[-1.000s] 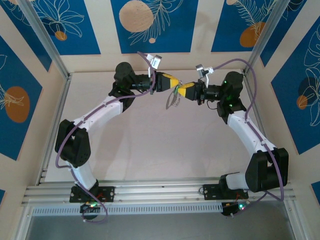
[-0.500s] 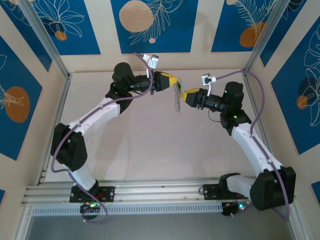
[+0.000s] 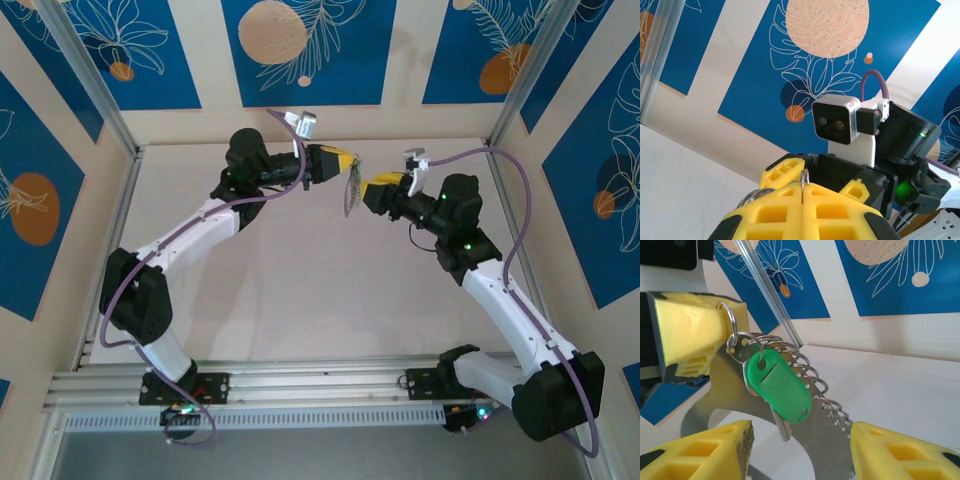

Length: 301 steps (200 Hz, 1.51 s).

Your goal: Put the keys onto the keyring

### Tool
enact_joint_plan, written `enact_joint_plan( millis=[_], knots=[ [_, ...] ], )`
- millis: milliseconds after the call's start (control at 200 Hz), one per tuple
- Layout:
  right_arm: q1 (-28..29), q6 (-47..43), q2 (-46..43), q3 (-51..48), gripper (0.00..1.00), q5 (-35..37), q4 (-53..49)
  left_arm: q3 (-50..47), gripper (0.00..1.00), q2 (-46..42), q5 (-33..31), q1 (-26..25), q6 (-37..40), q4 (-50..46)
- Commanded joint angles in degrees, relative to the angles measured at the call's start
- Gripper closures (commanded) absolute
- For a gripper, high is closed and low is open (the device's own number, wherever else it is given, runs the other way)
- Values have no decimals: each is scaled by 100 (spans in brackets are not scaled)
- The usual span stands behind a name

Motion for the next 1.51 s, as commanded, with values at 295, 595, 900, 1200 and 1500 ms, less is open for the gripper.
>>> enact_joint_plan(
  millis=[295, 595, 900, 1200, 1500],
  knots=[
    [309, -434, 205, 415, 44, 502, 49, -21, 100, -238, -95, -99, 142, 29],
    [358, -604, 626, 789, 45, 583, 39, 4, 100, -223, -102, -129, 174, 0],
    [404, -766, 636, 734, 81, 382, -61, 2, 100, -238, -201, -149, 245, -59],
    [454, -828, 629, 675, 100, 128, -222, -72, 100, -324, -376, -173, 340, -60],
    [688, -878, 795, 750, 100, 15, -319, -108, 100, -392, -430, -229, 463, -139]
  ],
)
